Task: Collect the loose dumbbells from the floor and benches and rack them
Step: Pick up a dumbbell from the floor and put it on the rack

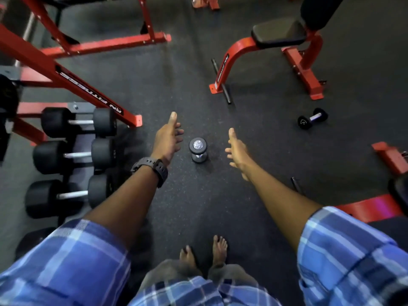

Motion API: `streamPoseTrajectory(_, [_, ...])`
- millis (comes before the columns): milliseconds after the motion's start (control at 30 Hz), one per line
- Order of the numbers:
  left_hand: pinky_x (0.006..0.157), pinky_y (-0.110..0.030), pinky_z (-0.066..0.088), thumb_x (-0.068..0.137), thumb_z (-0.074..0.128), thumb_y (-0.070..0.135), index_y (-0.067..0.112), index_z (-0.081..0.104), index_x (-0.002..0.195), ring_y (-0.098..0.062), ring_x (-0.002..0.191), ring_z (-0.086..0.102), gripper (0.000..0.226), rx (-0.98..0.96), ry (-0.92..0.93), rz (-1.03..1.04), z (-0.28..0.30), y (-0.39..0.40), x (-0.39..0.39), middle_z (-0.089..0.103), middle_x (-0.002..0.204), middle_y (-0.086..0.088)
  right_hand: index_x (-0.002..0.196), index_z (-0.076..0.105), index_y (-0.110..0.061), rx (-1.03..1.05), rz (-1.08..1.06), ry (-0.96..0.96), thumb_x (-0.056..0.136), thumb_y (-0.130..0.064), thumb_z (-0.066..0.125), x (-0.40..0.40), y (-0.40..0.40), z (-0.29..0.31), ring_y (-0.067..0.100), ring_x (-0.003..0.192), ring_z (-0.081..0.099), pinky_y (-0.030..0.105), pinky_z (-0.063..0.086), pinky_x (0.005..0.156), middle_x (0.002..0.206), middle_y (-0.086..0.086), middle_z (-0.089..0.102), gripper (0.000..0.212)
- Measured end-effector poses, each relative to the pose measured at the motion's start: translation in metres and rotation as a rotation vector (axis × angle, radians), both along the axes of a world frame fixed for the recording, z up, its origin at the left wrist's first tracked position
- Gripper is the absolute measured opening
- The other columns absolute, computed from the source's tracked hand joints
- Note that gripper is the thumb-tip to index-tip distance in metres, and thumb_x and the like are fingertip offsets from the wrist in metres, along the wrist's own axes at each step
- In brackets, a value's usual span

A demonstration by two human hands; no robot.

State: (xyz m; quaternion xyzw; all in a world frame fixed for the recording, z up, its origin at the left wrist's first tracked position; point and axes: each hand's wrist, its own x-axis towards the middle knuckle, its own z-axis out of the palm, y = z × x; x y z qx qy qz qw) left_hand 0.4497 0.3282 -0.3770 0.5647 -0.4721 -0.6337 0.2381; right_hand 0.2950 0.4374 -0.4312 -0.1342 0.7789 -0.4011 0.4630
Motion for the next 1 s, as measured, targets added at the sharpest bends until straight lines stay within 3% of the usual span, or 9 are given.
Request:
streamPoseTrajectory(100, [0.078,-0.034,0.041,0.099,0.041,0.059,0.007,0.06,0.128,-0.019,0.096,0.054,0.062,0.037,0.007,0.016,-0.038,-0.027,-0.011,0.061,0.11,-0.004,0.107,0.058,-0.023,0.038,0.034,-0.018,0.086,-0.08,0.025,-0.012,-0.028,-0.031,0.03,0.114,0.061,0.053,0.044,0.107,0.111,0.004,0.063,0.069])
streamPoseTrajectory(267, [0.09,-0.039,0.049,0.098,0.04,0.062,0.015,0.062,0.122,-0.021,0.103,0.06,0.057,0.134,-0.004,0.032,-0.124,-0.095,-0.034,0.065,0.117,-0.004,0.131,0.056,-0.02,0.098,0.056,-0.024,0.092,-0.072,0.03,-0.039,-0.093,-0.118,0.025,0.114,0.06,0.049,0.045,0.107,0.116,0.0,0.062,0.07])
streamPoseTrajectory(367, [0.081,-0.032,0.045,0.1,0.038,0.059,0.017,0.061,0.117,-0.018,0.098,0.057,0.051,0.169,-0.01,0.021,-0.193,-0.142,-0.053,0.062,0.11,0.0,0.134,0.055,-0.022,0.087,0.02,-0.05,0.099,-0.054,0.038,-0.053,-0.134,-0.192,0.018,0.106,0.06,0.041,0.047,0.101,0.126,0.004,0.065,0.05])
streamPoseTrajectory(500, [0.086,-0.028,0.049,0.104,0.036,0.051,0.013,0.062,0.121,-0.019,0.106,0.062,0.049,0.136,-0.062,-0.069,-0.302,-0.194,-0.08,0.065,0.118,-0.003,0.112,0.059,-0.023,0.049,0.035,0.014,0.097,-0.02,0.046,-0.068,-0.185,-0.302,0.018,0.103,0.061,0.032,0.046,0.092,0.115,0.005,0.067,0.02])
streamPoseTrajectory(633, [0.101,-0.038,0.045,0.107,0.035,0.041,0.022,0.058,0.088,-0.018,0.102,0.055,0.035,0.083,-0.15,-0.2,-0.423,-0.238,-0.107,0.06,0.104,-0.002,0.109,0.059,-0.008,0.138,0.129,0.147,0.09,0.009,0.044,-0.081,-0.215,-0.429,0.025,0.103,0.063,0.019,0.044,0.081,0.112,0.013,0.07,0.03])
streamPoseTrajectory(700, [0.109,-0.041,0.04,0.107,0.035,0.04,0.023,0.06,0.09,-0.018,0.108,0.055,0.035,0.084,-0.159,-0.23,-0.477,-0.255,-0.117,0.061,0.11,-0.002,0.114,0.058,0.0,0.193,0.162,0.216,0.083,0.017,0.042,-0.091,-0.221,-0.49,0.028,0.107,0.064,0.021,0.043,0.085,0.114,0.017,0.07,0.039])
streamPoseTrajectory(833, [0.117,-0.044,0.033,0.106,0.031,0.047,0.01,0.057,0.139,-0.025,0.137,0.047,0.057,-0.02,-0.246,-0.271,-0.563,-0.279,-0.131,0.052,0.148,-0.008,0.128,0.053,-0.001,0.148,0.445,0.278,0.083,0.005,0.063,-0.101,-0.267,-0.582,0.022,0.11,0.059,0.016,0.037,0.08,0.123,0.013,0.064,0.047])
streamPoseTrajectory(900, [0.116,-0.045,0.034,0.104,0.027,0.054,0.013,0.059,0.139,-0.025,0.135,0.05,0.062,0.04,-0.254,-0.337,-0.602,-0.281,-0.132,0.055,0.146,-0.007,0.135,0.05,0.002,0.091,0.517,0.22,0.083,-0.001,0.072,-0.1,-0.281,-0.624,0.027,0.121,0.057,0.014,0.036,0.084,0.131,0.016,0.061,0.057])
streamPoseTrajectory(1000, [0.104,-0.043,0.047,0.102,0.028,0.057,0.021,0.073,0.109,-0.021,0.111,0.067,0.059,0.173,-0.218,-0.287,-0.646,-0.28,-0.13,0.074,0.116,-0.002,0.145,0.042,-0.004,0.331,0.561,0.332,0.092,-0.007,0.065,-0.082,-0.205,-0.686,0.038,0.134,0.048,0.036,0.039,0.103,0.146,0.02,0.05,0.058])
